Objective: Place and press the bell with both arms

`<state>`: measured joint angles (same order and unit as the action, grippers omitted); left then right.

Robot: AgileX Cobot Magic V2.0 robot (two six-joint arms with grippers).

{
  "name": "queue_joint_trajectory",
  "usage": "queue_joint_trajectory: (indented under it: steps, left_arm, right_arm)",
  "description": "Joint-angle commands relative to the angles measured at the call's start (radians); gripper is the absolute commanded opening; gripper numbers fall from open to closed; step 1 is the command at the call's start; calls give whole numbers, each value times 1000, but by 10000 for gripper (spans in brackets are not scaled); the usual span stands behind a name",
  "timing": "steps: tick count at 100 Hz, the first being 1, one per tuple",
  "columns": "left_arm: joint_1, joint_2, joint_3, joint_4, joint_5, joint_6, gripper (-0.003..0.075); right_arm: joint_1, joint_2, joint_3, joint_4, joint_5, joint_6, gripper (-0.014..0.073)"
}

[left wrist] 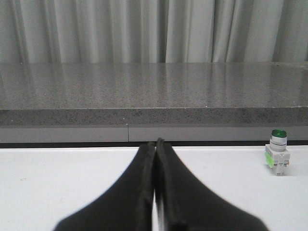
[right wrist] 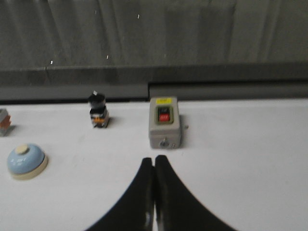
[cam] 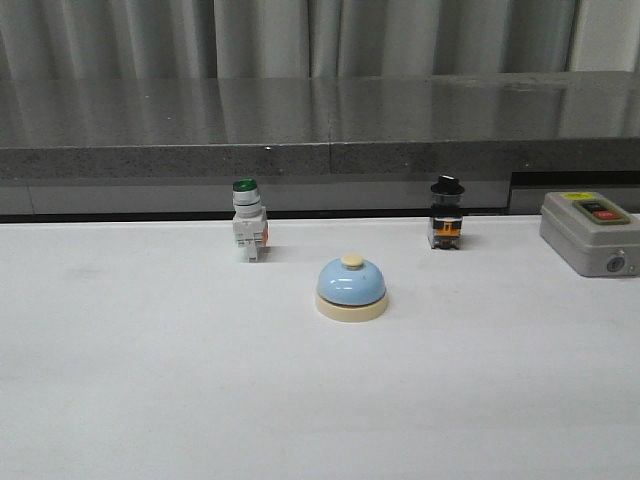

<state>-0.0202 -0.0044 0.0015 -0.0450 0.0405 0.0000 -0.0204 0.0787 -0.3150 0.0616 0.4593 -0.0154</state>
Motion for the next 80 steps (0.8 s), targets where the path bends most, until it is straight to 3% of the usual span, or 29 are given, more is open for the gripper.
queue_joint_trajectory:
  steps: [1,41,58,80]
  left_arm:
    - [2,-31,41,-7,-76,-11,-20]
    - [2,-31,41,-7,-76,-11,-20]
    - [2,-31,41,-7,-76,-11,-20]
    - [2,-31,41,-7,-76,-11,-20]
  right_arm:
    - [-6,-54,31,-56,-198,2,-60]
    - [-5,-104,237,-79,-459,2,-60]
    - [-5,-104,330,-71,-521,2,-60]
    - [-5,-104,327,-73,-508,2,-60]
